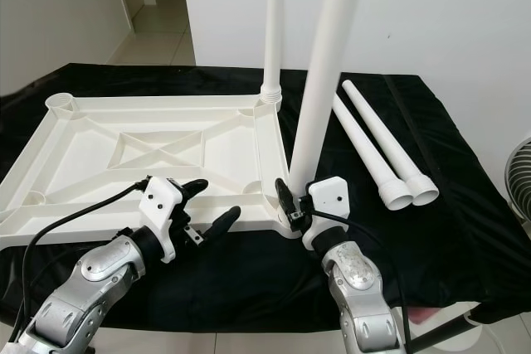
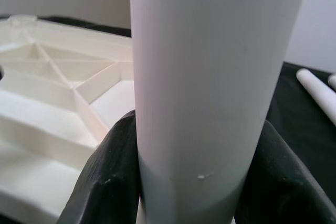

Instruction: Building children table

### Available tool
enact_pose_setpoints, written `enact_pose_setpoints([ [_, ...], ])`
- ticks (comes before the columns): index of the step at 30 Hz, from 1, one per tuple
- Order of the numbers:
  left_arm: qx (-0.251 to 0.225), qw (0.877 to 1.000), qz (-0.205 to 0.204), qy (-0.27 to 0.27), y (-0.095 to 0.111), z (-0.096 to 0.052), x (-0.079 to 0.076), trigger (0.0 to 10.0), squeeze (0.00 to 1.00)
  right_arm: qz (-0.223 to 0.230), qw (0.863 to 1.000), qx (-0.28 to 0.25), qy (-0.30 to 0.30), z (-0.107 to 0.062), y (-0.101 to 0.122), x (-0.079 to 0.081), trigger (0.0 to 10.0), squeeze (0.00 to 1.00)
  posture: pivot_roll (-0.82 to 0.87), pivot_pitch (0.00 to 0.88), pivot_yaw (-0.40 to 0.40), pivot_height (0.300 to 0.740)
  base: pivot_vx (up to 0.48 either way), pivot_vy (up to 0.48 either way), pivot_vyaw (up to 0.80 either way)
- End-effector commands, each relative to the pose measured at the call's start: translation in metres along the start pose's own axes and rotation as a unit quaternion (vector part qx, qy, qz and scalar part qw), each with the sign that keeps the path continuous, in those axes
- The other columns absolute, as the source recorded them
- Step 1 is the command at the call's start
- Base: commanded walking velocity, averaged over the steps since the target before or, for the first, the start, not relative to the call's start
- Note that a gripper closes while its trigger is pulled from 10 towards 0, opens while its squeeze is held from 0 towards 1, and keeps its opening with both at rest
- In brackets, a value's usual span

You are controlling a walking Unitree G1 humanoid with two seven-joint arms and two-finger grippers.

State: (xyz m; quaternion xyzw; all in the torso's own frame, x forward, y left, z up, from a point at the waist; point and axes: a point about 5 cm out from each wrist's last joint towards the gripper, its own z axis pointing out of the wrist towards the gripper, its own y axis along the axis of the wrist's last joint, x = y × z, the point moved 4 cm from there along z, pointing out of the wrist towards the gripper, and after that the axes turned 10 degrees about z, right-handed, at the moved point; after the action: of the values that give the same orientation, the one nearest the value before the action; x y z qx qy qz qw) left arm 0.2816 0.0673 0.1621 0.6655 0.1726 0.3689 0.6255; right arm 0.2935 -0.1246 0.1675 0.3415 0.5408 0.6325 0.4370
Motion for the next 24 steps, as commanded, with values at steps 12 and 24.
enact_pose_setpoints([
  [12,0.000,1.000,-0.003,-0.011,0.003,-0.004,0.000,10.0,0.00,0.028,0.999,0.022,0.003,-0.015,-0.014,0.004,10.0,0.00,-0.02,0.094,0.032,0.740,0.000,0.000,0.00],
  [24,0.002,1.000,-0.003,-0.011,0.004,-0.004,0.001,10.0,0.00,0.110,0.992,0.026,-0.047,-0.021,-0.026,-0.009,10.0,0.00,-0.01,0.095,0.031,0.740,0.000,0.000,0.00],
])
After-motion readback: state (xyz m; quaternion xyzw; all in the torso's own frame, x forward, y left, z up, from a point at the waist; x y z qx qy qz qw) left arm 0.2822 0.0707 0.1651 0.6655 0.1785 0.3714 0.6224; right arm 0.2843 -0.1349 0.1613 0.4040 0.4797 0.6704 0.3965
